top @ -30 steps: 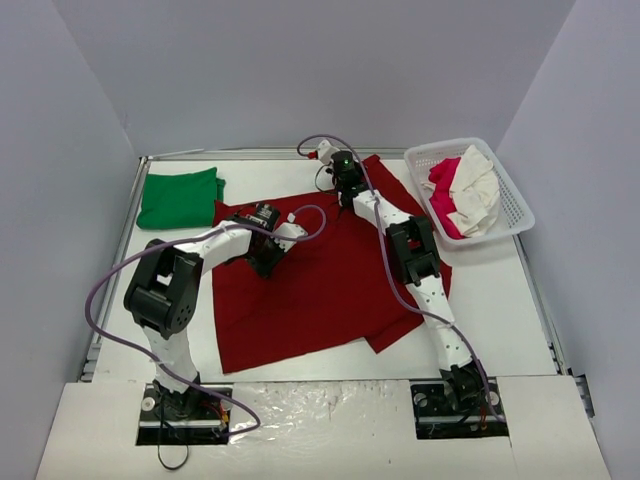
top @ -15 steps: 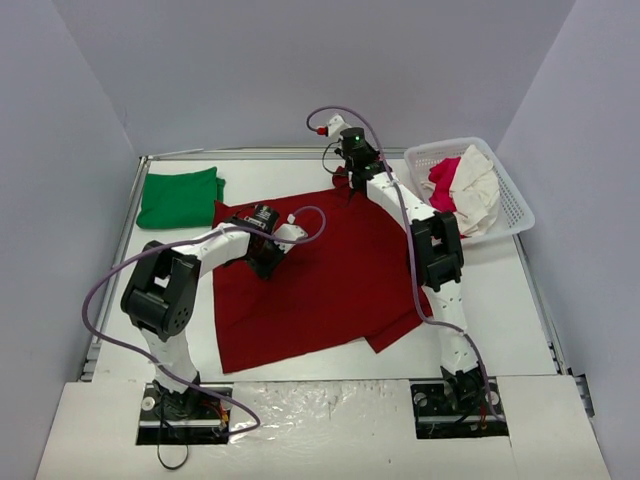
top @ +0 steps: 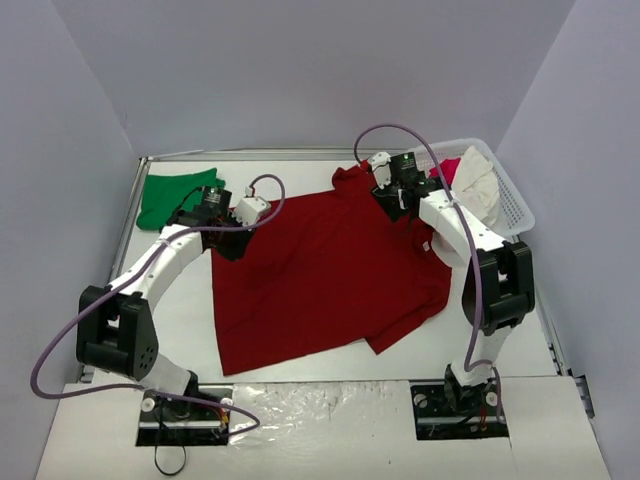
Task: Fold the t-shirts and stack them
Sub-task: Flatten out the tshirt
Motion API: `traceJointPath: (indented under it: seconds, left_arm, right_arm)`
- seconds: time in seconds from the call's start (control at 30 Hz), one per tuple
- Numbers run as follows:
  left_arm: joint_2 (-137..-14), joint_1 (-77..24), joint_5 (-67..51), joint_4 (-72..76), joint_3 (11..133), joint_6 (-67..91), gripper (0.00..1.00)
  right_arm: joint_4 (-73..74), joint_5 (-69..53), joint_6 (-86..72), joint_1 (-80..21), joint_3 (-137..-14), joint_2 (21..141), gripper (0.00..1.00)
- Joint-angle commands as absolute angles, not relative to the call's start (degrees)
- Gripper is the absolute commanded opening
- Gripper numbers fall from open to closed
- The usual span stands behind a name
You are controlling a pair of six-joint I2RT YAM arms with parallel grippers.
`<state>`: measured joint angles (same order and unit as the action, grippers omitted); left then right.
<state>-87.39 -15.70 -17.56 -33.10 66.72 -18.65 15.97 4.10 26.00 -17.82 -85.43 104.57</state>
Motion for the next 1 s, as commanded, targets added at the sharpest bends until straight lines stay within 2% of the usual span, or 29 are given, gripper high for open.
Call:
traceJointPath:
  seconds: [0.0, 0.13, 0.23, 0.27, 0.33, 0.43, 0.47, 0.5, 0.97]
  left_arm:
    - [-82.5, -15.2, -17.9, -38.8, 65.7, -21.9, 0.16]
    - [-78.1, -15.1, -18.1, -41.0, 60.2, -22.5, 0.17]
    - [-74.9, -15.1, -16.9, -40.2, 57.4, -22.5, 0.17]
    - [-73.8, -15.1, -15.7, -40.0, 56.4, -22.3, 0.17]
    - [-73.1, -14.9, -15.5, -38.9, 56.1, -22.1, 0.16]
    - [-75.1, -15.1, -16.0, -39.1, 57.3, -23.0, 0.1]
    - [-77.1, -15.1, -15.8, -39.1, 58.0, -23.0, 0.04]
    - [-78.1, -15.1, -15.3, -38.2, 58.2, -23.2, 0.02]
    - [-100.0, -15.8, -7.1, -28.8, 62.9, -21.4, 0.02]
  right_arm:
    - [24.6, -3.7, 25.1, -18.8, -80.1, 98.4, 0.43]
    - [25.9, -8.4, 25.5, -19.1, -73.3, 93.3, 0.38]
    - [27.6, -11.2, 24.9, -20.5, -70.3, 92.2, 0.22]
    - [27.9, -12.4, 24.5, -21.3, -69.4, 92.7, 0.1]
    - [28.0, -12.7, 24.3, -22.1, -68.8, 94.5, 0.0]
    - [27.9, -12.3, 24.3, -22.5, -68.6, 97.2, 0.0]
    - [27.9, -12.2, 24.3, -22.4, -68.6, 97.9, 0.0]
    - [27.9, -12.0, 24.3, -22.5, -69.1, 98.8, 0.0]
    - [27.1, -5.7, 23.2, -22.2, -72.5, 109.6, 0.0]
